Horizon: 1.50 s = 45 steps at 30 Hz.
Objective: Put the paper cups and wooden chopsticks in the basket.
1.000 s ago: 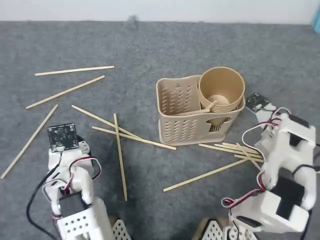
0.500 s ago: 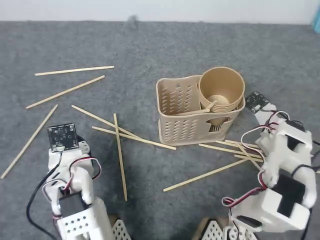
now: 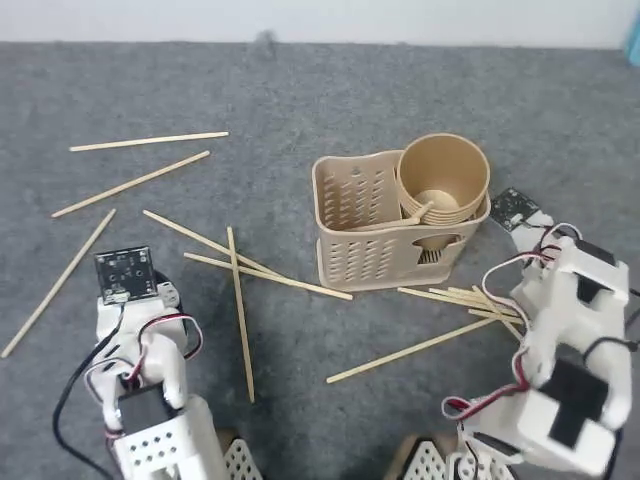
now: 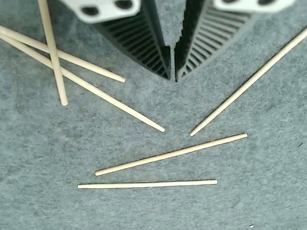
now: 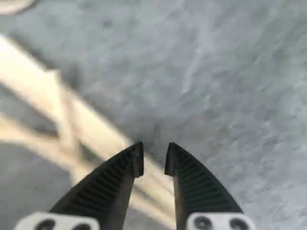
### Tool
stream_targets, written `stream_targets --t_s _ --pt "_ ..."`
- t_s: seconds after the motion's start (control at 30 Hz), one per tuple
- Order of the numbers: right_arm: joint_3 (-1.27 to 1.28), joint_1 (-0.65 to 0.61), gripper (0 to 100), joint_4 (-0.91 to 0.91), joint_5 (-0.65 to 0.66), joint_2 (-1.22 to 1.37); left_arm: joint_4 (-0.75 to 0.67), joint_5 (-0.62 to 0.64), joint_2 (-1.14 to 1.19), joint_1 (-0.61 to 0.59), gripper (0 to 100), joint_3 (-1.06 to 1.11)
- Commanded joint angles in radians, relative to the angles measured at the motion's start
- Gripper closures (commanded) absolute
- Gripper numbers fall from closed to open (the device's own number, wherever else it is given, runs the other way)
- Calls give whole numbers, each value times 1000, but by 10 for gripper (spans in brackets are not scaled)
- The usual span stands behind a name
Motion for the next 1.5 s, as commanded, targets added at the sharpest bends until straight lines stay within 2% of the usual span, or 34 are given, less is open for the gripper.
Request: stream_targets --t_s 0.0,0.2,0.33,0.83,1.07,1.23,1.47 --pt "23 5 890 74 43 -136 5 -9 9 0 987 -4" --pt "157 12 890 -182 57 -116 5 -9 9 0 987 -4" --pt "137 13 893 -246 57 -71 5 -9 9 0 987 -4" --pt "-104 33 894 -232 57 249 5 -9 9 -3 987 -4" --pt "-219 91 894 -231 57 404 5 -9 9 -3 987 -4" --pt "-221 125 925 -205 57 371 5 -9 9 -2 987 -4" --pt "-212 58 862 68 37 125 5 -9 9 0 987 -4"
